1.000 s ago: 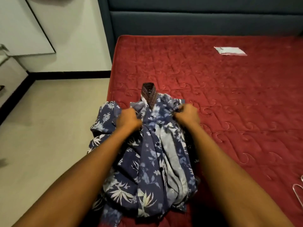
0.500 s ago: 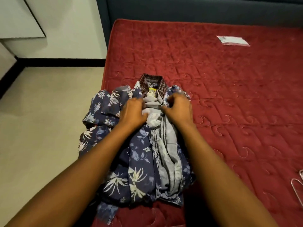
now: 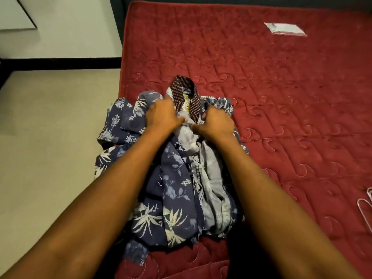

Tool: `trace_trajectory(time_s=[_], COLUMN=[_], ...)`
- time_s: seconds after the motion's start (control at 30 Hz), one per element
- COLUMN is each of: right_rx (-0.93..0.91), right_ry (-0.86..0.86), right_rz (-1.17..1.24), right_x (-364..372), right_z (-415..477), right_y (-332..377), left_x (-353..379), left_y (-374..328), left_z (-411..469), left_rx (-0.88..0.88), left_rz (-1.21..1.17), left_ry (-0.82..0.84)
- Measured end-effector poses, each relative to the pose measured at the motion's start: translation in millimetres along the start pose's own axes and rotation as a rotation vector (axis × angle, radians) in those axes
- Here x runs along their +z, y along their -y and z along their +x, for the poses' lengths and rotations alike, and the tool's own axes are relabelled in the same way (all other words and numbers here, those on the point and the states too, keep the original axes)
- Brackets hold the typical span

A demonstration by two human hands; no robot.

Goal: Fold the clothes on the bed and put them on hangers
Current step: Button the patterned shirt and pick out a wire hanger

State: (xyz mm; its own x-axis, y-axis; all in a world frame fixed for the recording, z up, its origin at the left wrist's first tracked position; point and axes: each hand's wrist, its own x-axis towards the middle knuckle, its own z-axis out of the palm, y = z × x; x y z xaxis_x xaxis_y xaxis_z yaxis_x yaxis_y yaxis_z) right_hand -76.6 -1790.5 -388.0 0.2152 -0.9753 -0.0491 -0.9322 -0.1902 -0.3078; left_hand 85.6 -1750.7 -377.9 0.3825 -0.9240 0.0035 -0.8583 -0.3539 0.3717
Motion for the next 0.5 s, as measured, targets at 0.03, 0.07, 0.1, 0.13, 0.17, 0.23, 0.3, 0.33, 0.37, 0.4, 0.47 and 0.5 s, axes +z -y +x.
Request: trace_trajectory(time_s=[0.03,0.07,0.1,0.13,0.17,0.23,0.3,0.33,0.37,0.4,0.47,0.5], right_rx=[0.008,0.027,0.044,0.059,0.073,0.085,0.082,0.079,0.082,0.094,0.134,0.151], right_ry=[-0.005,0.002,0.016,0.031,0.038,0.036,0.041,0.043,0.050,0.053,0.042,0.033], right_rz=[0.024,0.069,0.121,0.170,0.206,0.223,0.199,0.172,0.123,0.063,0.037,0.081], right_x=[4.1,7.1,8.8,8.6,8.0,5.8,-0.4,-3.7,-6.8,-9.6,-10.4,-10.1], right_z=[-1.5,-1.5,-2.7,-3.8,-3.4,-1.3,-2.2,-2.5,-3.7,-6.2,-10.7,-12.0], right_y=[-1.3,-3.8,-6.6,-8.9,-12.4,-16.8,-16.5,-16.7,-16.5,-16.1,-17.7,-19.0], left_x=[2.3,4.9,8.5,11.0,12.4,11.1,7.3,4.7,2.4,0.5,-1.9,-3.8], left_y=[-2.3,-3.3,-3.2,-2.3,-2.5,1.1,6.7,8.8,10.3,11.9,12.9,13.7], left_z=[1.2,2.3,2.0,1.7,2.0,2.6,3.1,3.1,2.2,0.0,-7.0,-11.1], left_rx=[-0.016,-0.027,-0.030,-0.037,-0.044,-0.067,-0.081,-0.087,-0.094,-0.104,-0.146,-0.176], left_rz=[0.061,0.094,0.103,0.102,0.086,0.044,0.032,0.041,0.049,0.039,-0.060,-0.132], left_ry=[0.026,0.043,0.044,0.043,0.039,0.025,0.024,0.034,0.042,0.043,0.024,0.012])
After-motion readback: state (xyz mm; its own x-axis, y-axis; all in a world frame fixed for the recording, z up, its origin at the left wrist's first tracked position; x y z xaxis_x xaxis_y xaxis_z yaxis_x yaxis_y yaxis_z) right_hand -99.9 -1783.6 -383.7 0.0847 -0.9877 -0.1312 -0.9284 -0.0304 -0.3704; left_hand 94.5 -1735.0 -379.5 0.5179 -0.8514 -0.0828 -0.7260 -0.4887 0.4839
